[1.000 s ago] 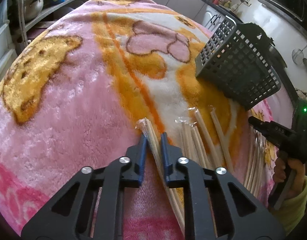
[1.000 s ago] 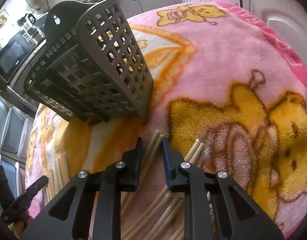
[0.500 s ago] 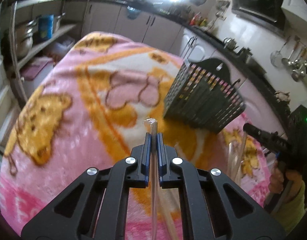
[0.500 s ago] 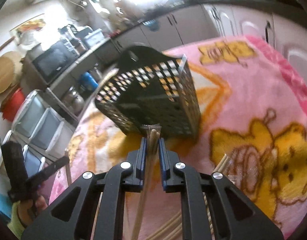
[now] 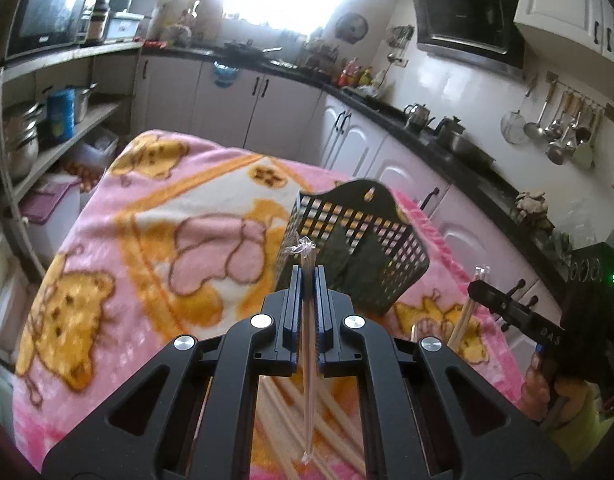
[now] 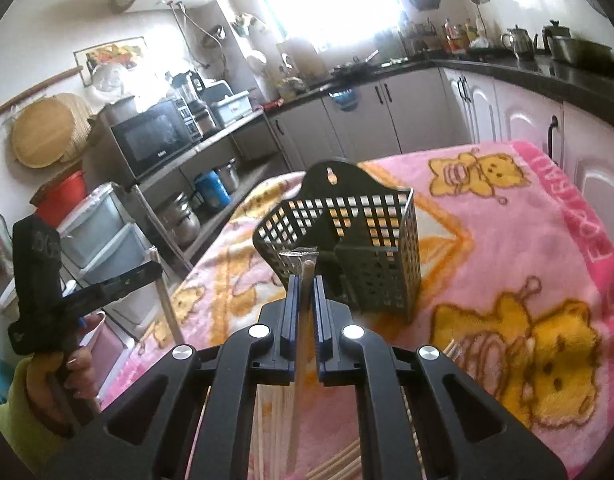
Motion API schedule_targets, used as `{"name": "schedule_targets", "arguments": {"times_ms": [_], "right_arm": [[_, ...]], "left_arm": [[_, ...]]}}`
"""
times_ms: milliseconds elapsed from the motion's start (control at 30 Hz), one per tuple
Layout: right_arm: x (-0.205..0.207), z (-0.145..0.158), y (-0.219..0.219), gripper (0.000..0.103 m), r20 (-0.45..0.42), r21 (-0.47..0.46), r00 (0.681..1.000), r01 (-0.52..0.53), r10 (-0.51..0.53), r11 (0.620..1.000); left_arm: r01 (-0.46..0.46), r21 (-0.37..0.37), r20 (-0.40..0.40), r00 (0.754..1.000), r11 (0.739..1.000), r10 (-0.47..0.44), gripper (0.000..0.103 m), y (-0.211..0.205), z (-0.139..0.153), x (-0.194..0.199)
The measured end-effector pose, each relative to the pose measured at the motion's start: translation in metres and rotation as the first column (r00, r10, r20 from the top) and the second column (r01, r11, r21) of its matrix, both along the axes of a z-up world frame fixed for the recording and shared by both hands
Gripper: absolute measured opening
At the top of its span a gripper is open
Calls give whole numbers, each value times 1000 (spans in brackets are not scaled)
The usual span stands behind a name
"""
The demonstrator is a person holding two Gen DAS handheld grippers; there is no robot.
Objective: Organize utensils
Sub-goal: 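Lift the left tool's chopstick above the black mesh caddy while the right tool carries its chopstick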
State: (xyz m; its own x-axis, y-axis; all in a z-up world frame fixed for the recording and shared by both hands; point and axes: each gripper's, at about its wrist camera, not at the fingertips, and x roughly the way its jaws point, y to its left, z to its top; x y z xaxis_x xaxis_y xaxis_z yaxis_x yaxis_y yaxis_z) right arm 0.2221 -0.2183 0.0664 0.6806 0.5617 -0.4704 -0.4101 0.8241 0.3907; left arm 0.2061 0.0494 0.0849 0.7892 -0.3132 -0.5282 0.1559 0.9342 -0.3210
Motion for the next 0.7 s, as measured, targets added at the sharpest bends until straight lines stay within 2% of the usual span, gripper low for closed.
{"name": "schedule_targets", "arguments": {"times_ms": [267, 700], "right_arm": [[7, 31, -8, 6, 78, 27, 997, 18, -20, 999], [41, 87, -28, 6, 206, 101, 972, 94, -113, 990]], "left_arm": [[12, -1, 69, 998, 1000, -12, 1, -9, 33, 23], [16, 52, 199, 980, 999, -26, 1, -35, 87, 65]]}}
